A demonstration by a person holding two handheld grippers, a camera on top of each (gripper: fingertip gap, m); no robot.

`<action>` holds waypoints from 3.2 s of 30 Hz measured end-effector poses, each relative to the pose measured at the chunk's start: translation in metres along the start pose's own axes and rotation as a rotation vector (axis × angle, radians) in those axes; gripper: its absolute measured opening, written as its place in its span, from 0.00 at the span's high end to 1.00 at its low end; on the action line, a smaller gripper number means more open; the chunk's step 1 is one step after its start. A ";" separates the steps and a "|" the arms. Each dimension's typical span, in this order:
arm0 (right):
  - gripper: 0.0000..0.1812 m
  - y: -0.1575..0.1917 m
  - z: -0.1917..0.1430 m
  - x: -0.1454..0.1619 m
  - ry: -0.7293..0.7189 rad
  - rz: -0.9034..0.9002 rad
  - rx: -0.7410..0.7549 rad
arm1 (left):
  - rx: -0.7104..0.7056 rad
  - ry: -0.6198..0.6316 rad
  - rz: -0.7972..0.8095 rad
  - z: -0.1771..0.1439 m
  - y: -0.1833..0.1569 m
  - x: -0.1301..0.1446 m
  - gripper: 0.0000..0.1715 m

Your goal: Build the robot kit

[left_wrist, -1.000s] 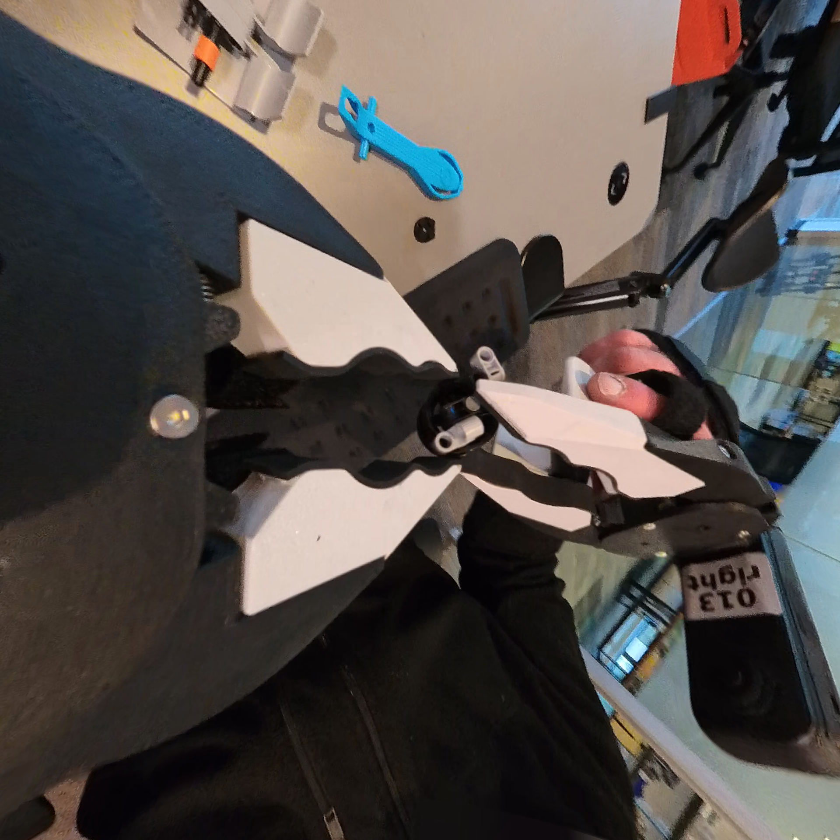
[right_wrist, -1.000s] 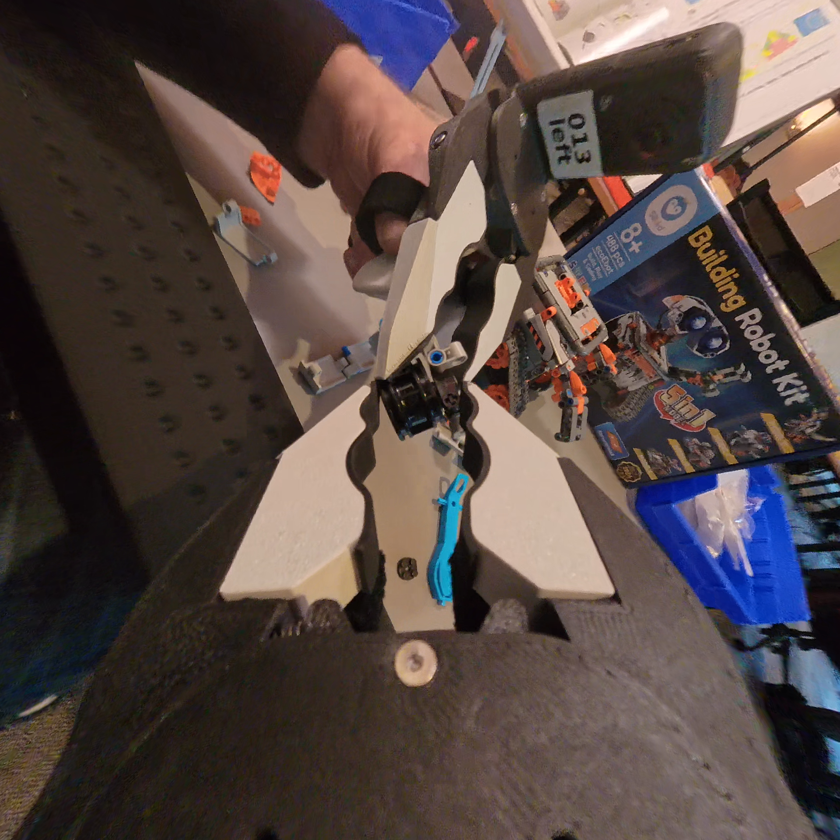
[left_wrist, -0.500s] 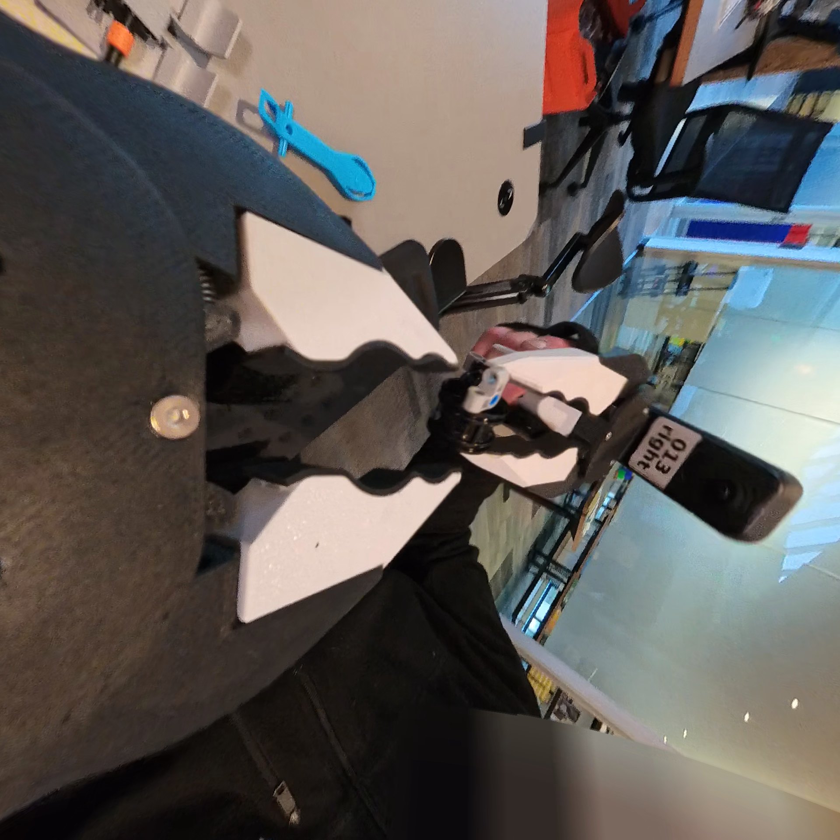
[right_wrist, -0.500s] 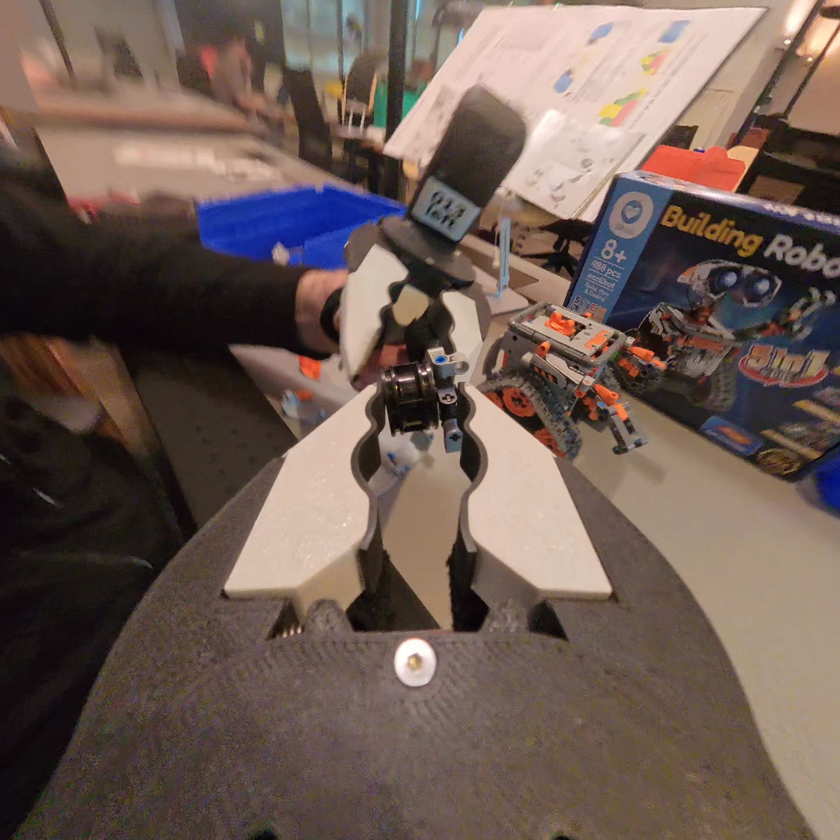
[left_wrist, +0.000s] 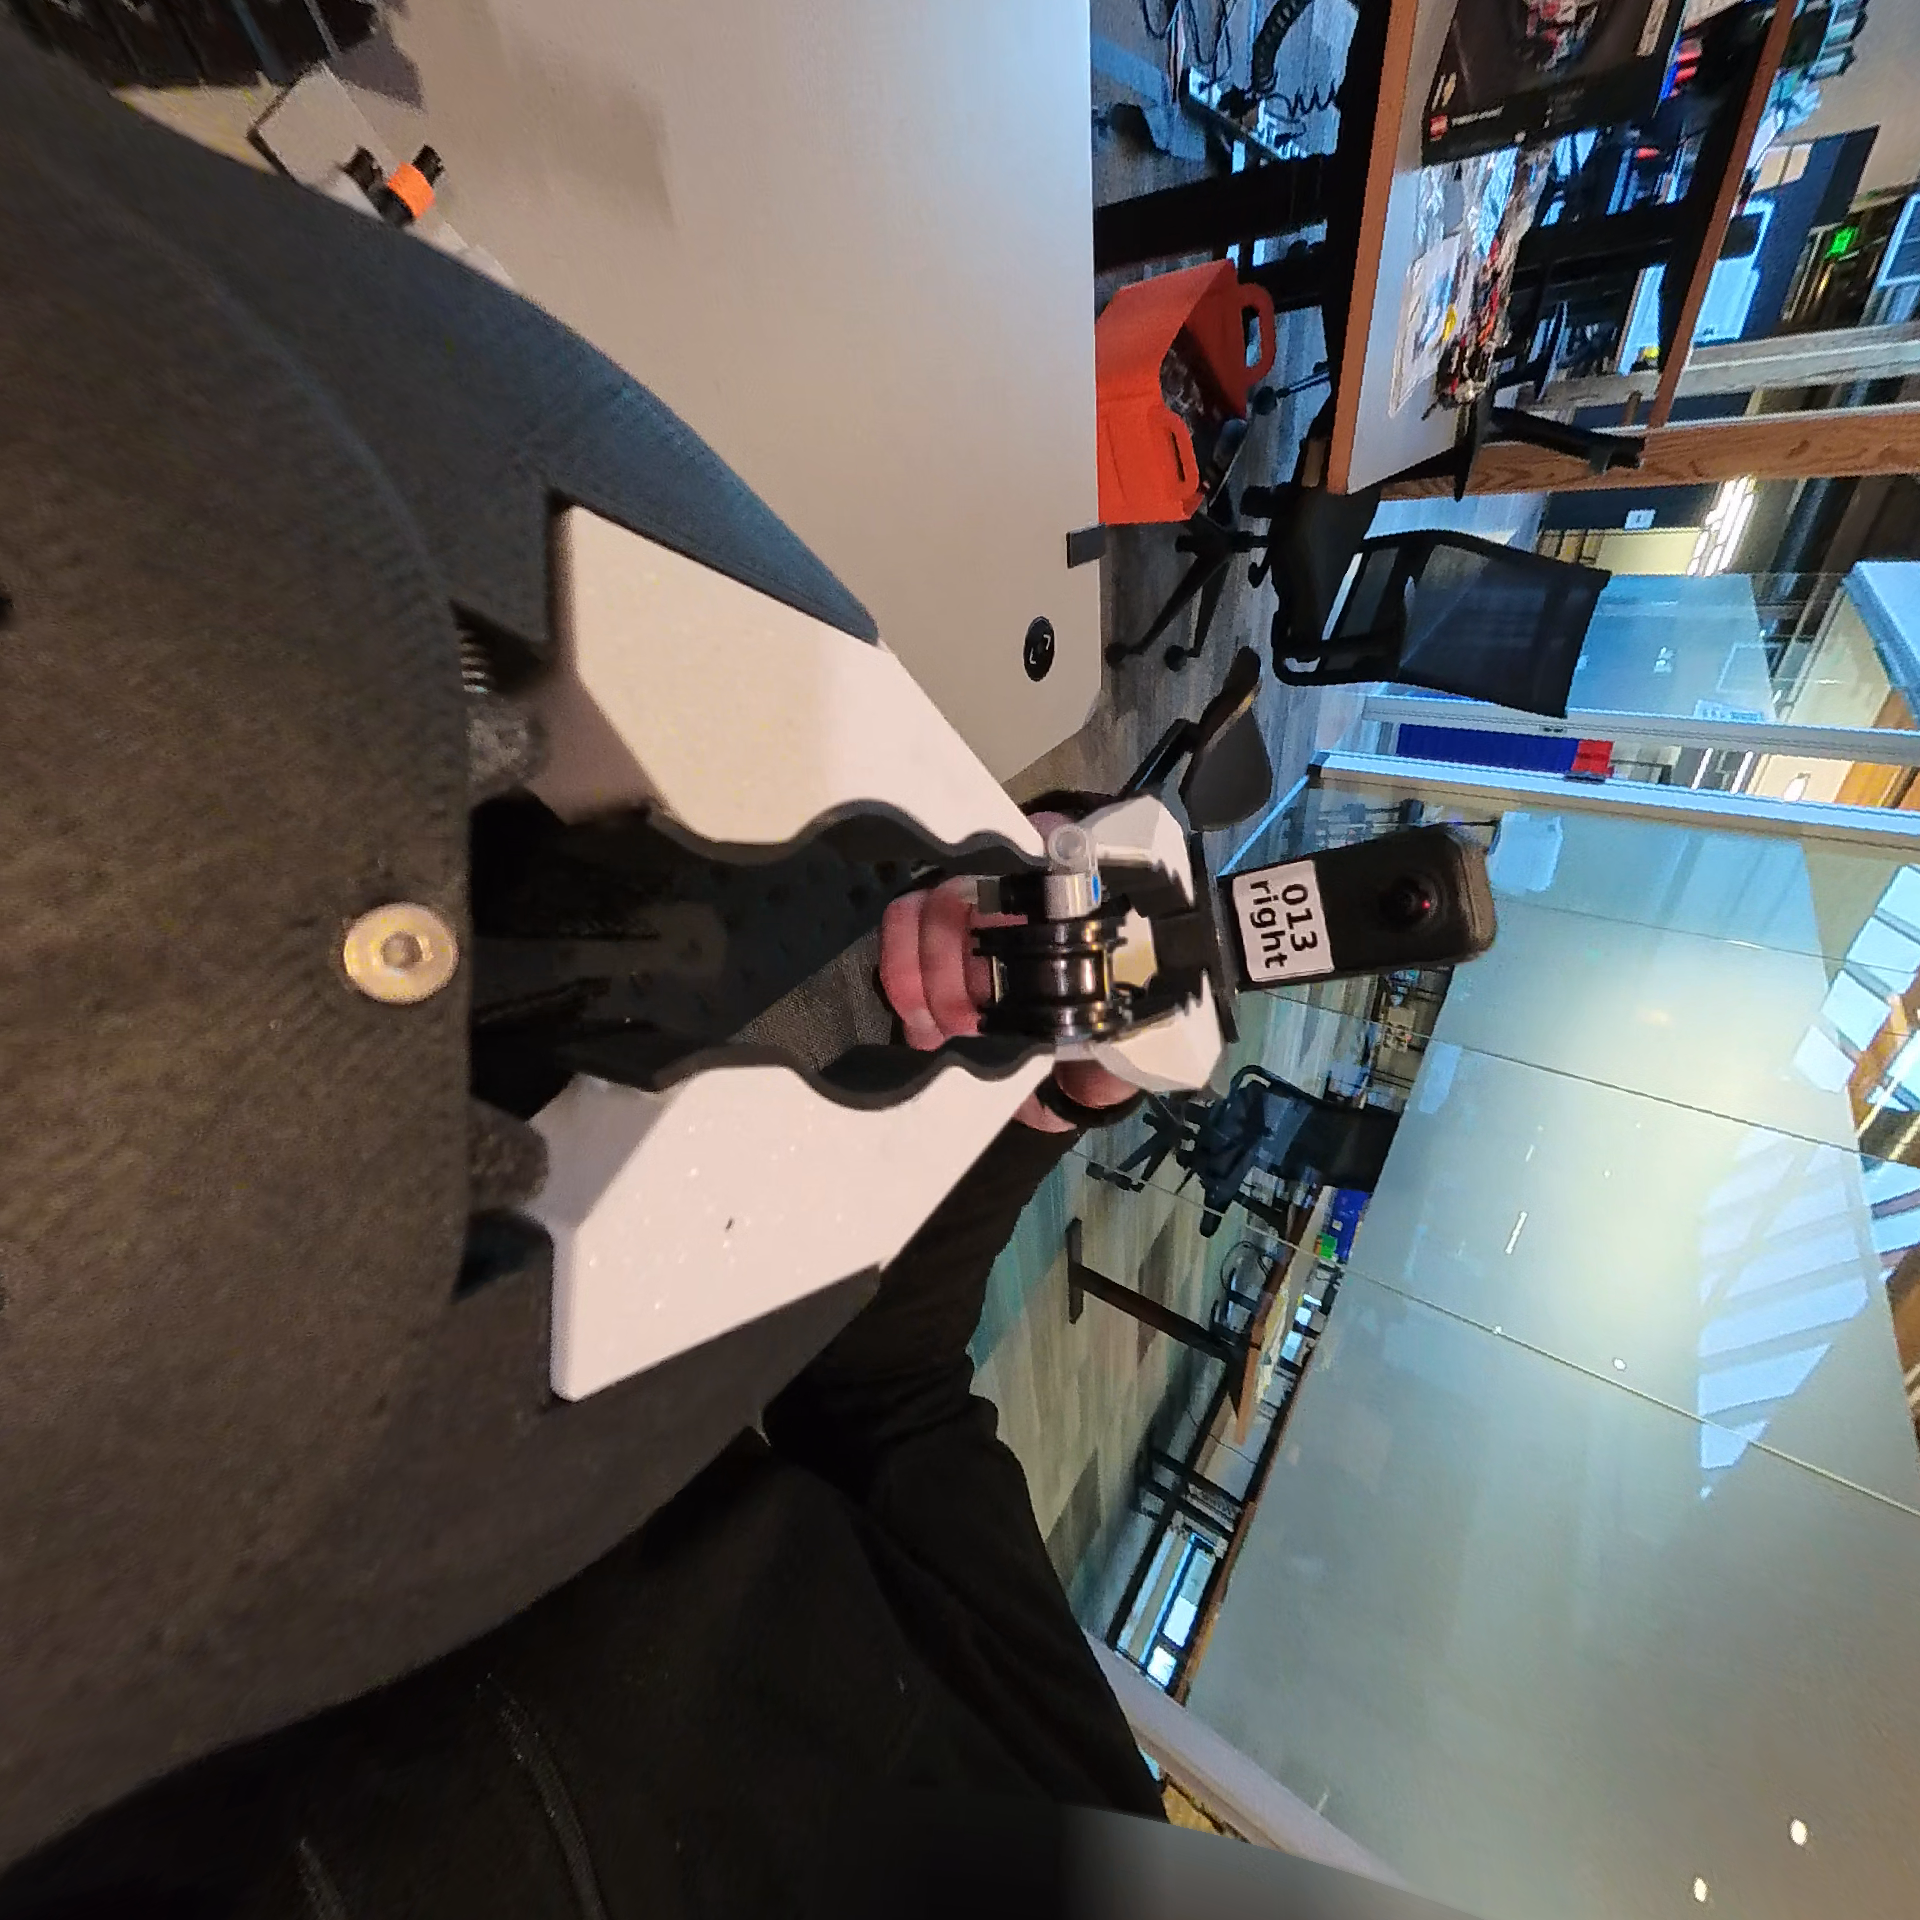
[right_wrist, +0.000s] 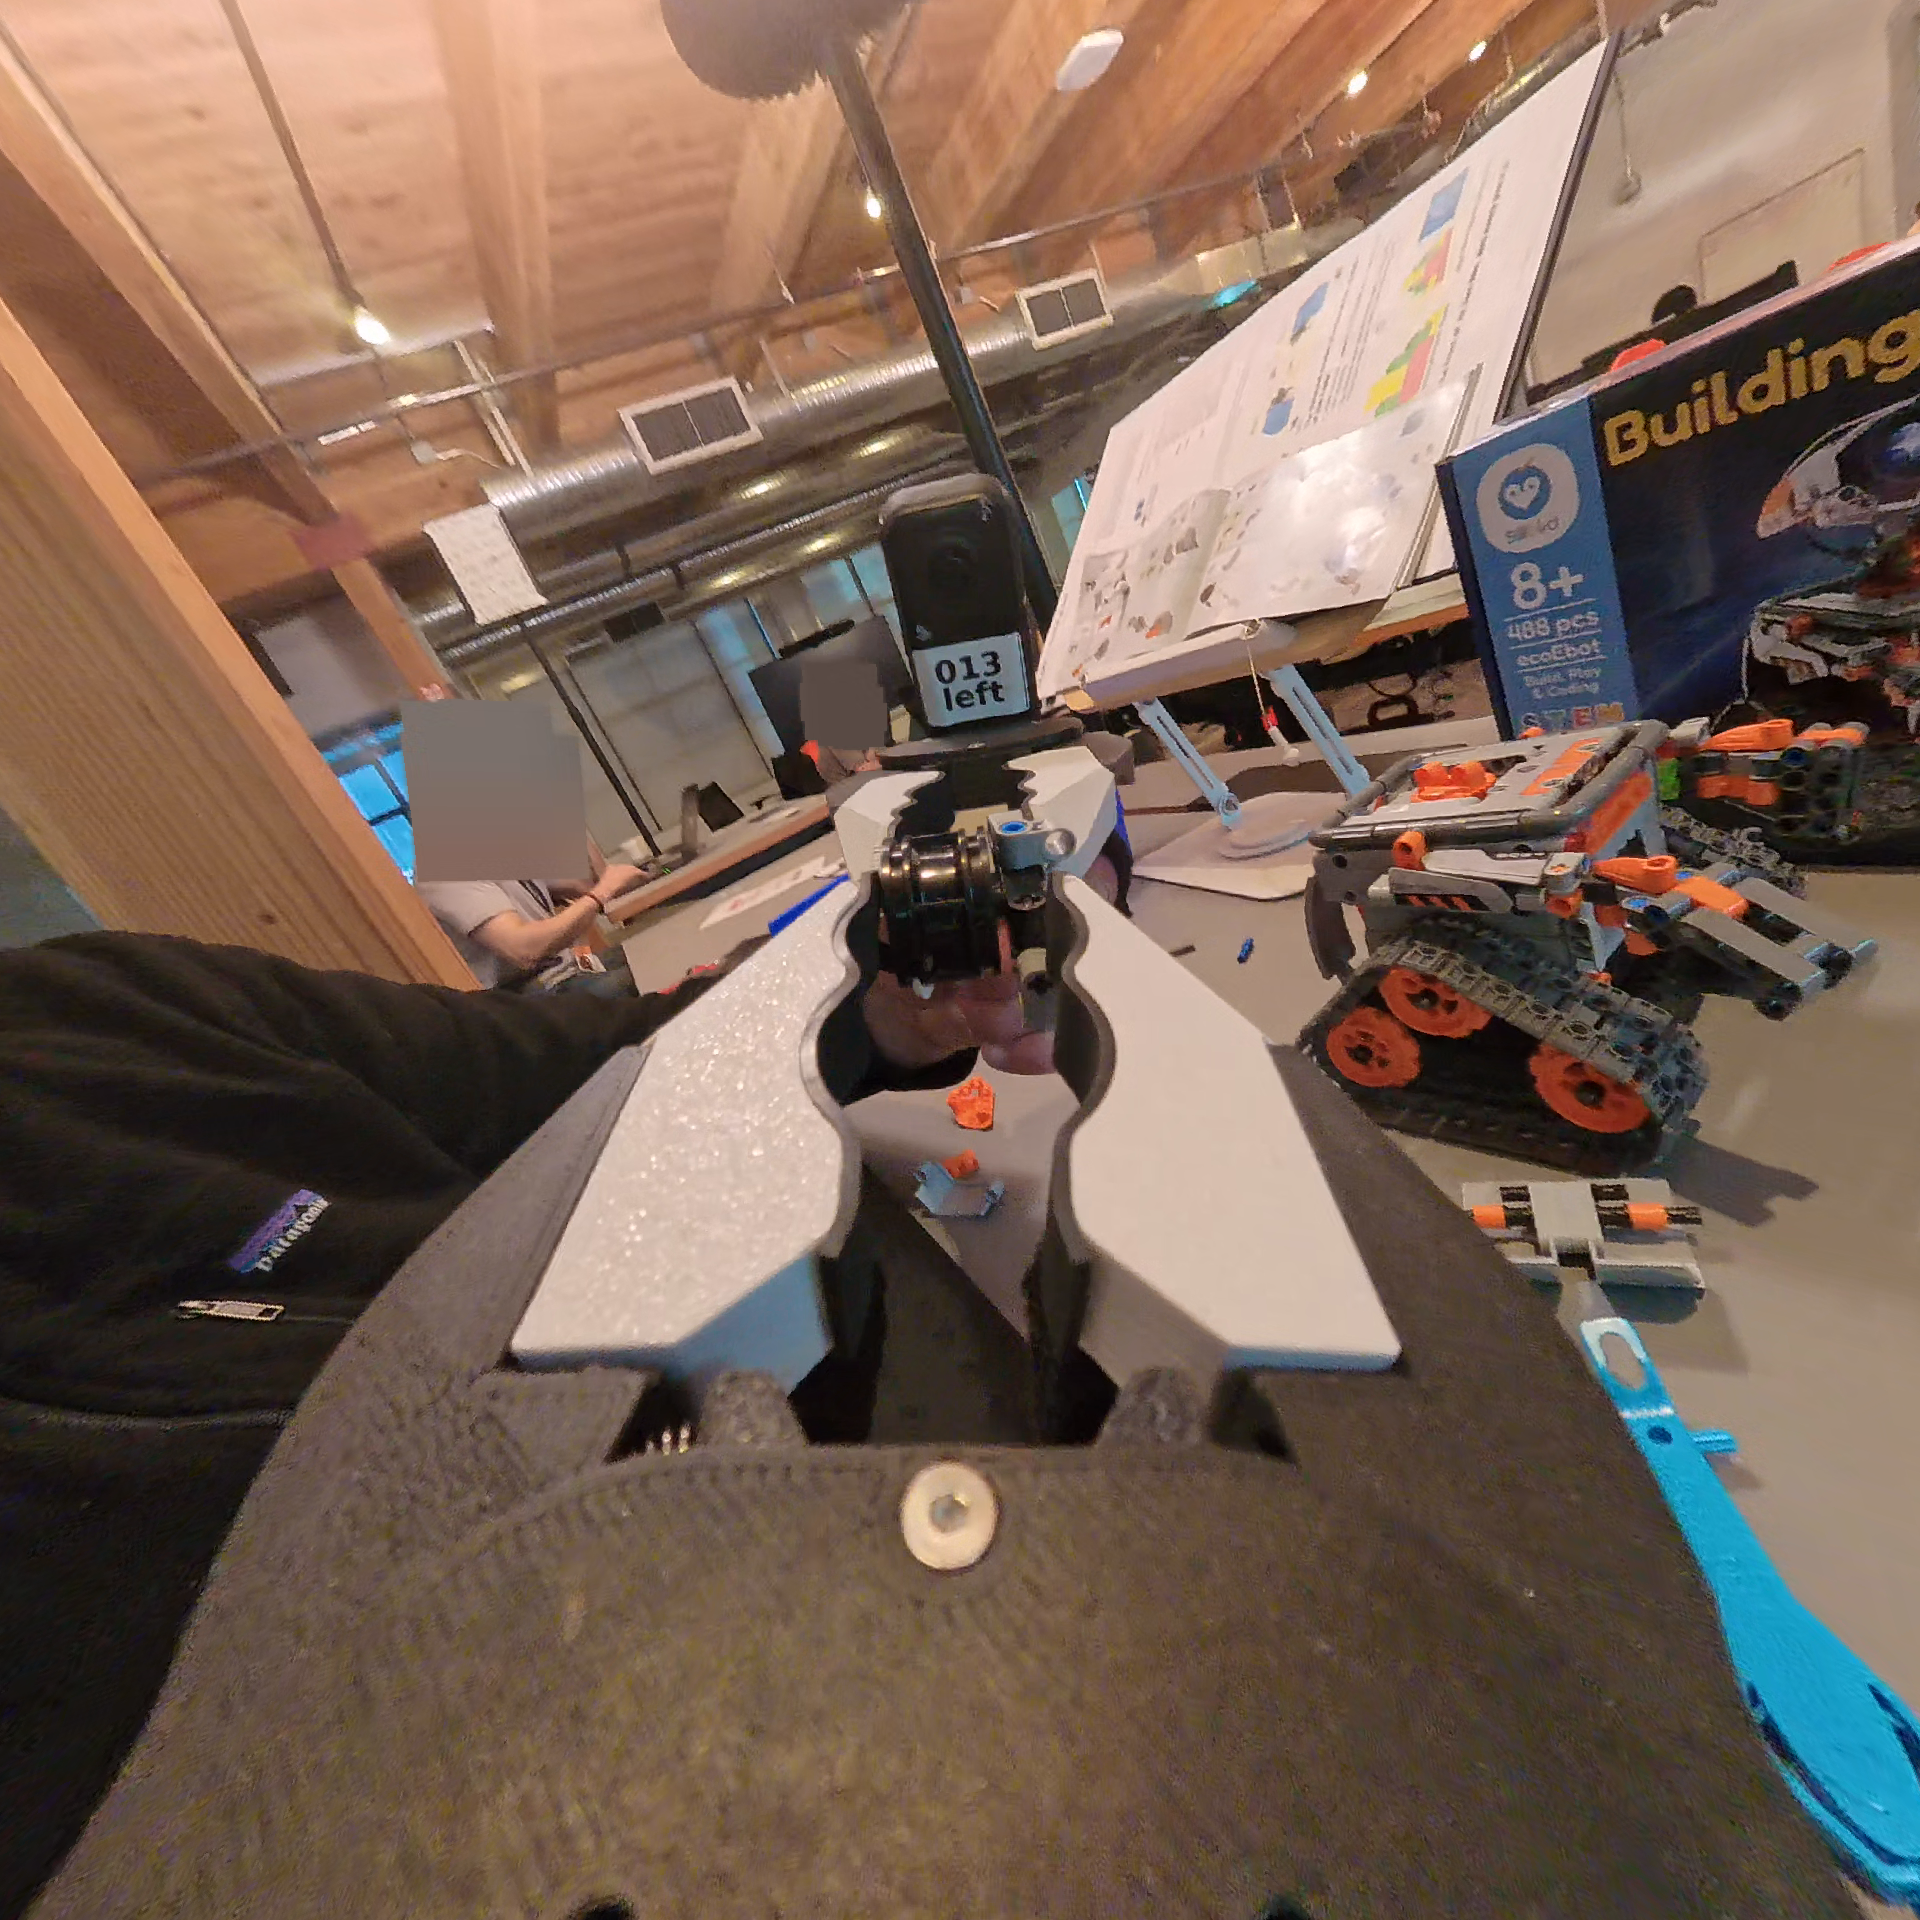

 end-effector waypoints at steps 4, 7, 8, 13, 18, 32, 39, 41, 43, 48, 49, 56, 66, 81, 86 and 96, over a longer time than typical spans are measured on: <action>0.80 0.002 0.001 0.002 0.040 -0.031 0.007 | 0.014 -0.025 -0.007 -0.003 0.001 -0.002 0.84; 0.84 0.007 0.008 0.005 0.102 -0.107 0.052 | 0.040 -0.035 0.019 -0.003 -0.002 -0.002 0.84; 0.84 0.010 0.009 0.004 0.110 -0.150 0.072 | 0.043 -0.037 0.041 -0.003 -0.004 -0.003 0.84; 0.85 0.023 0.007 -0.001 0.174 -0.406 0.241 | -0.019 0.023 0.152 -0.005 -0.008 -0.004 0.83; 0.85 0.033 0.004 -0.004 0.254 -0.581 0.382 | -0.063 0.052 0.198 -0.006 -0.008 -0.005 0.76; 0.85 0.046 0.018 -0.009 0.488 -0.753 0.478 | -0.127 0.142 0.320 0.002 -0.019 -0.005 0.81; 0.85 0.032 0.007 -0.010 0.318 -0.477 0.229 | -0.051 0.053 0.254 -0.005 -0.019 -0.010 0.81; 0.85 0.028 0.004 -0.011 0.287 -0.423 0.178 | -0.031 0.041 0.231 -0.007 -0.017 -0.011 0.84; 0.85 0.025 0.003 -0.012 0.293 -0.381 0.129 | -0.015 0.043 0.221 -0.006 -0.016 -0.010 0.84; 0.85 0.022 0.001 -0.015 0.320 -0.328 0.036 | 0.036 -0.006 0.165 -0.010 -0.015 -0.012 0.89; 0.85 0.020 0.002 -0.016 0.333 -0.320 0.048 | 0.043 -0.025 0.145 -0.013 -0.012 -0.013 0.89; 0.85 0.019 0.012 -0.014 0.441 -0.312 0.049 | 0.038 0.009 0.127 -0.012 -0.010 -0.010 0.90; 0.85 0.021 0.007 -0.019 0.403 -0.309 0.033 | -0.008 0.017 0.134 -0.018 -0.004 -0.009 0.87; 0.85 0.022 0.007 -0.023 0.446 -0.332 0.046 | 0.033 -0.013 0.111 -0.012 -0.005 -0.008 0.90; 0.85 0.021 0.008 -0.024 0.455 -0.336 0.049 | 0.029 -0.020 0.123 -0.013 -0.006 -0.008 0.97; 0.85 -0.009 0.018 0.009 0.521 -0.203 0.059 | 0.017 0.201 -0.042 -0.017 0.015 0.015 0.97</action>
Point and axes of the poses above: each gripper's, where its closed fingertips meet, z out along the fingers, x out of its underside, y = z × x across the jaws, the point moved 8 cm from there along -z, back along the fingers, and after that the axes turned 10 degrees about y, right-handed, at the moved point
